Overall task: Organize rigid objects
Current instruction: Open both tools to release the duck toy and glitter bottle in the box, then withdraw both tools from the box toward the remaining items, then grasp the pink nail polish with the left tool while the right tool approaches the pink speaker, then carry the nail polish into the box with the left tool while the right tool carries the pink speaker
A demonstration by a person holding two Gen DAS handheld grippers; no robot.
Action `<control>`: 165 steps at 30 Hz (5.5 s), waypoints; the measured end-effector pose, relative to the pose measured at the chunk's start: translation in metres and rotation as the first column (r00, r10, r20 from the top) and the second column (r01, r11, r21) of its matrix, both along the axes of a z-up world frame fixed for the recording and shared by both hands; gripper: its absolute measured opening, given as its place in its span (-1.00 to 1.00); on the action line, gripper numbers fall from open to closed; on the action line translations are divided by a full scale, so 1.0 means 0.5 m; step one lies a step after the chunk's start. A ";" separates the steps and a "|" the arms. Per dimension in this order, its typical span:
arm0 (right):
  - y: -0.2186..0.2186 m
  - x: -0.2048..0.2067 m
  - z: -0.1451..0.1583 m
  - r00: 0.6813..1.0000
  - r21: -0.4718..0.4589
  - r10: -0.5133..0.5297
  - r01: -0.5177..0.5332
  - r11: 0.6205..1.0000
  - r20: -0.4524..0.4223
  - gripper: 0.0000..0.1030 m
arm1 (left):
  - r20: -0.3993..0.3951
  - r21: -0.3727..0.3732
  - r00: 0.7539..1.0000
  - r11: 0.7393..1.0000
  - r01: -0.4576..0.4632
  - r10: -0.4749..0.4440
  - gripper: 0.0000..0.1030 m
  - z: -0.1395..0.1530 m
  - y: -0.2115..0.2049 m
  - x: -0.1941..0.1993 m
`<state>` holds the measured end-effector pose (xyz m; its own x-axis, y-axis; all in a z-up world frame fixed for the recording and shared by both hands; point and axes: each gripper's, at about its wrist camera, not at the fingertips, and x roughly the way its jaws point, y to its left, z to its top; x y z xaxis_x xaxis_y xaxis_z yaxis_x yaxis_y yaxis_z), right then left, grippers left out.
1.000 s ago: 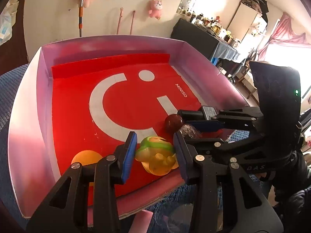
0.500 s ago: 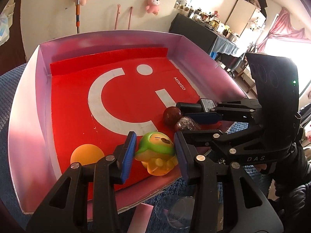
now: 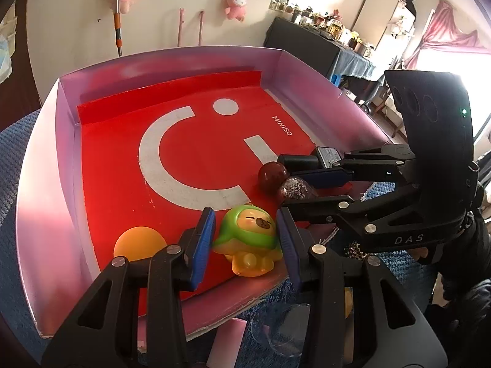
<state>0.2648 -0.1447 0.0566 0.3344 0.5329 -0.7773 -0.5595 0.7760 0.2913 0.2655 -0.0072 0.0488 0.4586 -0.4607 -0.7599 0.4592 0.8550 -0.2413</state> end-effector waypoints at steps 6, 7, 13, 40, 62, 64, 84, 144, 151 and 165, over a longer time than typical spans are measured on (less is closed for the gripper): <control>0.001 -0.002 0.000 1.000 -0.004 0.001 -0.001 1.000 0.003 -0.25 | 0.004 0.003 1.000 1.000 -0.003 0.003 -0.21 0.002 0.000 0.000; 0.001 -0.002 0.000 1.000 -0.003 0.001 -0.001 1.000 0.002 -0.25 | 0.008 0.007 1.000 1.000 -0.004 0.004 -0.20 0.004 0.000 -0.001; 0.002 -0.003 0.001 1.000 0.003 0.000 0.000 1.000 0.000 -0.22 | 0.044 0.010 0.999 1.000 0.003 -0.004 0.11 0.017 -0.006 -0.012; -0.034 -0.077 0.062 0.995 0.047 -0.065 0.062 0.997 0.073 0.20 | 0.123 -0.028 0.992 0.999 -0.035 0.039 0.38 0.069 0.014 -0.126; -0.095 -0.333 0.134 0.884 0.121 -0.342 0.320 0.940 0.319 1.00 | 0.387 -0.076 0.876 0.957 -0.281 0.287 0.81 0.088 0.027 -0.336; -0.089 -0.356 0.118 0.865 0.100 -0.356 0.343 0.934 0.353 1.00 | 0.370 -0.078 0.878 0.952 -0.297 0.304 0.81 0.072 0.026 -0.346; -0.088 -0.375 0.010 0.850 0.021 -0.428 0.444 0.896 0.309 1.00 | 0.224 -0.045 0.906 0.933 -0.358 0.359 0.81 -0.019 0.031 -0.348; -0.120 -0.222 0.026 0.959 -0.035 -0.227 0.236 0.971 0.168 0.13 | 0.118 0.083 0.985 0.987 -0.138 0.128 -0.24 0.005 0.088 -0.237; -0.113 -0.240 0.040 0.962 -0.022 -0.212 0.219 0.975 0.173 0.13 | 0.132 0.073 0.981 0.986 -0.152 0.141 -0.24 0.020 0.096 -0.246; -0.110 -0.241 0.049 0.962 -0.008 -0.213 0.218 0.976 0.169 0.13 | 0.161 0.049 0.976 0.987 -0.154 0.145 -0.25 0.064 0.100 -0.247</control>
